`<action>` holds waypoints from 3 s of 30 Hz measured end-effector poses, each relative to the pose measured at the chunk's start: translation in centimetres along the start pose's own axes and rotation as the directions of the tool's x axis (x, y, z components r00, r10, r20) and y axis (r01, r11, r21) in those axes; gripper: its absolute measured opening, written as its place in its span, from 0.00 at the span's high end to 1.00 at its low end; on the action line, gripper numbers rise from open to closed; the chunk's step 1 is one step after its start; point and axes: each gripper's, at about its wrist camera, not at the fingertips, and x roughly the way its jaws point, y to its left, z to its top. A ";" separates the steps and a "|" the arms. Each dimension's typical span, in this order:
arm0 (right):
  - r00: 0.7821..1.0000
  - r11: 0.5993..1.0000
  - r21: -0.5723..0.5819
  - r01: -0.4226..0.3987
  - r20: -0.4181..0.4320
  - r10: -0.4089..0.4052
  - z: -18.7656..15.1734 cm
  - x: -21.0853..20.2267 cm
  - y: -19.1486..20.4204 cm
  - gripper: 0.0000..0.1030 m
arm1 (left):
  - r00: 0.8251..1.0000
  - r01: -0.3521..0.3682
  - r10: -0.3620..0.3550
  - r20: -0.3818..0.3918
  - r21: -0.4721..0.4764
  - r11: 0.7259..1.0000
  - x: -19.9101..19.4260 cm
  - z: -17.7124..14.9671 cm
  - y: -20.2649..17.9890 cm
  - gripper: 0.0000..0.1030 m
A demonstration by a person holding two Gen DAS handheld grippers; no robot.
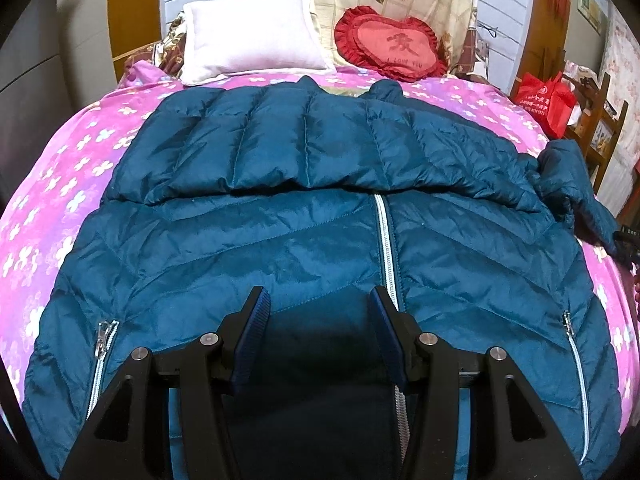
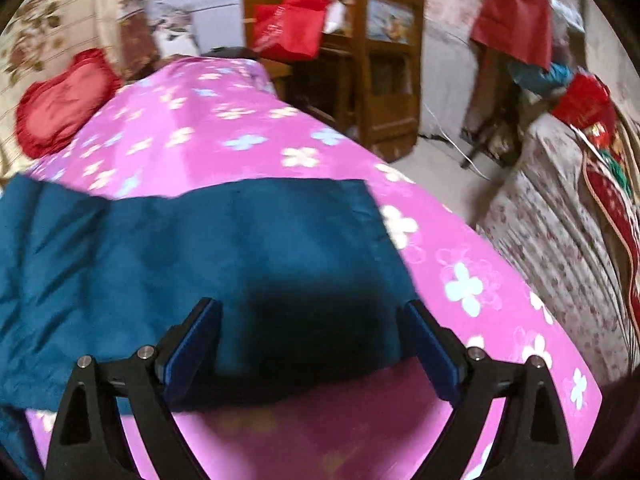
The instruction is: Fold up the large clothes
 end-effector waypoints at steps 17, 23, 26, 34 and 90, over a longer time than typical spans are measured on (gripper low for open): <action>0.977 0.974 -0.170 -0.149 0.126 0.172 1.6 -7.2 4.8 0.85 | 0.999 -0.034 0.036 0.032 -0.047 0.998 -1.3 0.8 1.7 0.68; 0.916 0.907 -0.356 -0.223 0.241 0.320 2.2 -18.0 11.8 0.85 | 0.998 -0.032 0.038 0.044 -0.120 0.992 -2.0 1.1 4.1 0.68; 0.880 0.859 -0.445 -0.252 0.263 0.394 1.6 -22.3 15.9 0.85 | 0.997 -0.047 0.055 0.059 -0.131 0.990 -2.3 1.2 5.0 0.68; 0.794 0.679 -0.636 -0.367 0.166 0.585 -1.9 -29.0 30.9 0.86 | 0.996 -0.040 0.054 0.074 -0.177 0.983 -2.6 1.6 7.4 0.68; 0.746 0.657 -0.389 -0.646 -0.139 0.652 -8.0 -14.0 30.3 0.17 | 0.991 -0.077 0.109 0.080 -0.332 0.940 6.3 13.6 10.4 1.00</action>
